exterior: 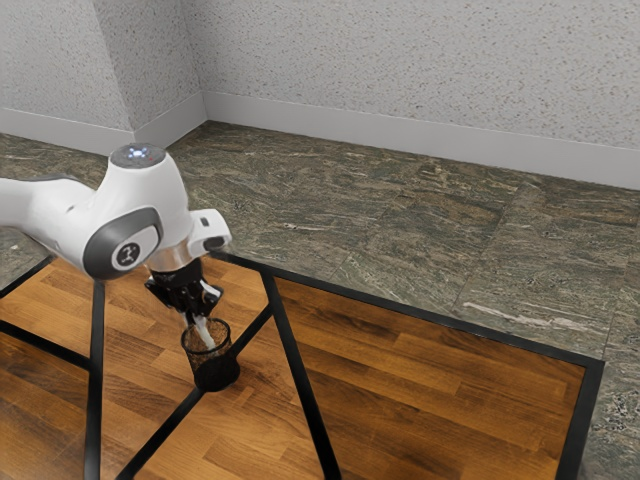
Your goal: Take the marker out of the pen holder and place it to the left of the pen holder.
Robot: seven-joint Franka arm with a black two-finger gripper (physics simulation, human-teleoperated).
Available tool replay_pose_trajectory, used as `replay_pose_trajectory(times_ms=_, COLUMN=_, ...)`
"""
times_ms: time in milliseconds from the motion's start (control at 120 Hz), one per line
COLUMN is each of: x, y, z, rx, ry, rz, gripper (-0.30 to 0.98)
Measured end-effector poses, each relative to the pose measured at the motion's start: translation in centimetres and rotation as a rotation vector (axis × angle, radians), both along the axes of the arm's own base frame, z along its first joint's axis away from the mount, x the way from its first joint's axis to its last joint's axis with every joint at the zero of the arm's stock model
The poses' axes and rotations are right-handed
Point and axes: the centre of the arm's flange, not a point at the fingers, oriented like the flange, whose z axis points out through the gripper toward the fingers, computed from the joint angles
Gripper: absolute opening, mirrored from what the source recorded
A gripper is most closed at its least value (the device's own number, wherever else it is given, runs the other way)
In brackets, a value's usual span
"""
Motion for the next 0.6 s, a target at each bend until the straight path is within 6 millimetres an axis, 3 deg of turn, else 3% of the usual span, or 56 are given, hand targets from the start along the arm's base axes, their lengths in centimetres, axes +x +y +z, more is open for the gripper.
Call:
replay_pose_trajectory(times_ms=158, x=-1.8, y=1.0, z=8.7, rx=0.038, ry=-0.168, rz=0.015, gripper=-0.08)
replay_pose_trajectory(times_ms=283, x=-2.7, y=3.6, z=11.7, rx=0.088, ry=-0.22, rz=0.056, gripper=-0.09)
replay_pose_trajectory(times_ms=350, x=-2.3, y=5.7, z=11.5, rx=0.105, ry=-0.206, rz=0.098, gripper=-0.08)
replay_pose_trajectory(times_ms=458, x=-0.9, y=10.9, z=8.9, rx=0.109, ry=-0.114, rz=0.193, gripper=-0.07)
replay_pose_trajectory(times_ms=533, x=0.0, y=12.3, z=6.2, rx=0.102, ry=-0.026, rz=0.212, gripper=-0.07)
replay_pose_trajectory(times_ms=600, x=3.0, y=12.8, z=4.7, rx=0.081, ry=0.062, rz=0.223, gripper=-0.07)
